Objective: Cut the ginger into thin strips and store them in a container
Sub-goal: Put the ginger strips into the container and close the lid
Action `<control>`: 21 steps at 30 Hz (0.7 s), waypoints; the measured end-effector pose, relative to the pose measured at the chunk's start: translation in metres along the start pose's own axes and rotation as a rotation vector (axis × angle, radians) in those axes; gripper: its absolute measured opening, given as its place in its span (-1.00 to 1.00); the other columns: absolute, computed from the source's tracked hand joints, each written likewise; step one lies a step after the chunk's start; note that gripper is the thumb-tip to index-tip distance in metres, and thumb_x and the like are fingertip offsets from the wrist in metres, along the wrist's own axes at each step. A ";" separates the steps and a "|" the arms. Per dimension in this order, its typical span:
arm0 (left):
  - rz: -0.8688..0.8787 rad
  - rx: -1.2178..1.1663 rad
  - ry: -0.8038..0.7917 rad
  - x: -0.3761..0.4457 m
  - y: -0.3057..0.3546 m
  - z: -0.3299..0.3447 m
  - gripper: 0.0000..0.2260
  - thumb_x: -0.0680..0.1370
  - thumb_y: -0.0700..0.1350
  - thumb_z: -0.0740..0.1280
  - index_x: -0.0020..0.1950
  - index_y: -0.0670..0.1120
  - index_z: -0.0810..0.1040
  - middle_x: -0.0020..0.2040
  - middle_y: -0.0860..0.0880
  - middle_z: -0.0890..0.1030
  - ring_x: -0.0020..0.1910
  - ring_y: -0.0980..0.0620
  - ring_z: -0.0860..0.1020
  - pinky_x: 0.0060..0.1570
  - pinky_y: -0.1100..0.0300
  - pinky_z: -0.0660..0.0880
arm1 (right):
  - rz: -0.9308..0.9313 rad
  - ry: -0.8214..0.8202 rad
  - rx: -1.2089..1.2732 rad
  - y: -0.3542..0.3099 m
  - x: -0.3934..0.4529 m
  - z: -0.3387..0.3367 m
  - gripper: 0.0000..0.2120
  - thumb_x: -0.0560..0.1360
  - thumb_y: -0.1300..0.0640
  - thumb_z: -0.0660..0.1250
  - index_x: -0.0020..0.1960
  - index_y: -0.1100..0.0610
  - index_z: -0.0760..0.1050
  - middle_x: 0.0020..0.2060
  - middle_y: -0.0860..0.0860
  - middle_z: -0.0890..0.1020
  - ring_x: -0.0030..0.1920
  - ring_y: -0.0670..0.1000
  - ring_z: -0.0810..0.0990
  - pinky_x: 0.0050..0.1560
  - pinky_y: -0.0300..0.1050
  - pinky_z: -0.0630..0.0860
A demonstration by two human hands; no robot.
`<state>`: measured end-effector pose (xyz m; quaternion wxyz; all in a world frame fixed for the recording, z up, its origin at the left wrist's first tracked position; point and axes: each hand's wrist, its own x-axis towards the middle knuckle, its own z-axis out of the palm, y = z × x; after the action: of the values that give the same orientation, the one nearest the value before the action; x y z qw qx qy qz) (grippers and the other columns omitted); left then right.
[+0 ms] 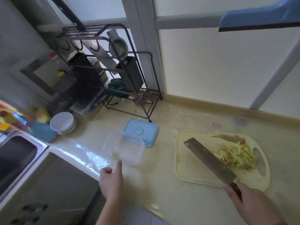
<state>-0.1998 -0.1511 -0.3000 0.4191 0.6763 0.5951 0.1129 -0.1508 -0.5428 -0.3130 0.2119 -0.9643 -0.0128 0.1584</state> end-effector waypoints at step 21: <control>-0.016 -0.348 -0.481 -0.033 0.012 0.025 -0.76 0.64 -0.24 0.29 -0.23 -0.25 0.54 -0.07 -0.09 0.64 0.05 -0.17 0.64 0.12 -0.18 0.61 | 0.065 -0.033 0.194 -0.002 -0.015 -0.015 -0.18 0.33 -0.62 -0.11 -0.29 0.10 0.49 -0.43 0.02 0.60 -0.33 0.04 0.57 -0.17 0.09 0.51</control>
<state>-0.1842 -0.1912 -0.2955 0.6585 0.5971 0.4557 0.0465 -0.1603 -0.5484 -0.2952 0.2989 -0.9364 0.0306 0.1814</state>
